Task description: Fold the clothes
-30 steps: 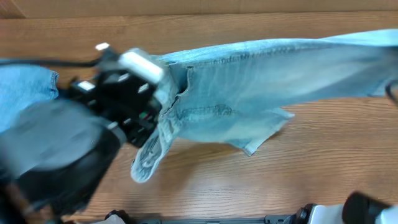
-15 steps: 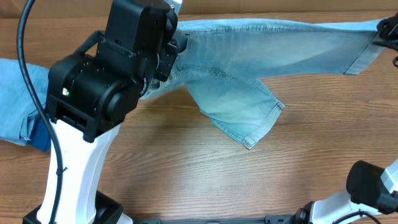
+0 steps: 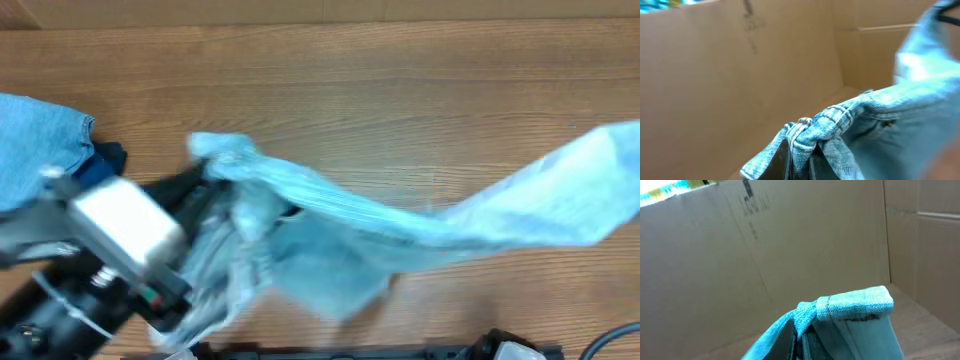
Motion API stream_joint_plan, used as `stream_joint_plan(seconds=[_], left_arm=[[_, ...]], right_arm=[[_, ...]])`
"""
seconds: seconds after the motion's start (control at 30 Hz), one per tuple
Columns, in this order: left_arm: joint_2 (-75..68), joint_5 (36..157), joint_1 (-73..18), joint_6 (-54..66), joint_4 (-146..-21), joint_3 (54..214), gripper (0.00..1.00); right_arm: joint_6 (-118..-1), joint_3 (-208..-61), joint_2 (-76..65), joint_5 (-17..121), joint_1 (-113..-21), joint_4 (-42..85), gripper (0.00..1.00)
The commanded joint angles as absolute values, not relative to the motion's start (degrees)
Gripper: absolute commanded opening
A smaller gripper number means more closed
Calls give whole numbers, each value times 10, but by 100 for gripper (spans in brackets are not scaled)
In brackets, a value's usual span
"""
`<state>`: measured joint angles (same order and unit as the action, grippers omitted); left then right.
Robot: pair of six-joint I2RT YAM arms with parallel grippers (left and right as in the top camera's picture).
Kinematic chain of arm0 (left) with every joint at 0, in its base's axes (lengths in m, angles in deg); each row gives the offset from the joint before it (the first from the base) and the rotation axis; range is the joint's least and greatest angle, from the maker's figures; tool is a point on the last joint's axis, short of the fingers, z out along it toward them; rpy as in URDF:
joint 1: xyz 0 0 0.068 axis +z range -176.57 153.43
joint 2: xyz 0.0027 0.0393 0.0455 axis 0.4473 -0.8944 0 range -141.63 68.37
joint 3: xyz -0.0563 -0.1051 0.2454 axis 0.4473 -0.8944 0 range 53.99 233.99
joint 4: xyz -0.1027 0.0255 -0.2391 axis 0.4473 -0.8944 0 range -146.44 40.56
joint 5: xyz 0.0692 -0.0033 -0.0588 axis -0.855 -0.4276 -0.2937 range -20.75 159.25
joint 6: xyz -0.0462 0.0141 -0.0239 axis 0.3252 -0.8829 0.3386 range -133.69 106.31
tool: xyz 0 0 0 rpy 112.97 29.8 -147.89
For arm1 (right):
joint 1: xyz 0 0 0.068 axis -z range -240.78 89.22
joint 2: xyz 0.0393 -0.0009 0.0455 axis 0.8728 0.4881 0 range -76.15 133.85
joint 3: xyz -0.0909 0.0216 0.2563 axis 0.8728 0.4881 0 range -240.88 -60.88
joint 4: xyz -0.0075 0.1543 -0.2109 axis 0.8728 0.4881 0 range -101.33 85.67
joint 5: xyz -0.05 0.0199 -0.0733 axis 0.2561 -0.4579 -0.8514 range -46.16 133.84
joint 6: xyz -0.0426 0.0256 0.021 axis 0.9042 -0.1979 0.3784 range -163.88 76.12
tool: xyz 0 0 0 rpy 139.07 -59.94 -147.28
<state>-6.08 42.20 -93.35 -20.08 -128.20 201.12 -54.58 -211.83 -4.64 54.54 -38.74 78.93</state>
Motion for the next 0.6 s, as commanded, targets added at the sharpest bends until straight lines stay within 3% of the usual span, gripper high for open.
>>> stream_joint_plan(seconds=[0.0,0.13,0.37,0.57], left_arm=[[-98,238,-937,-210,-1284,2009,4],[-177,153,-866,-208,-1309,2007,4],[-372,546,-520,-198,-1310,2007,4],[-580,608,-421,-190,-1253,2007,4]], right_arm=[[-545,-2097,25,544,-385,805,4],[-545,-2090,139,594,-386,836,4],[-543,-2089,355,611,-402,841,4],[-543,-2089,484,610,-437,796,4]])
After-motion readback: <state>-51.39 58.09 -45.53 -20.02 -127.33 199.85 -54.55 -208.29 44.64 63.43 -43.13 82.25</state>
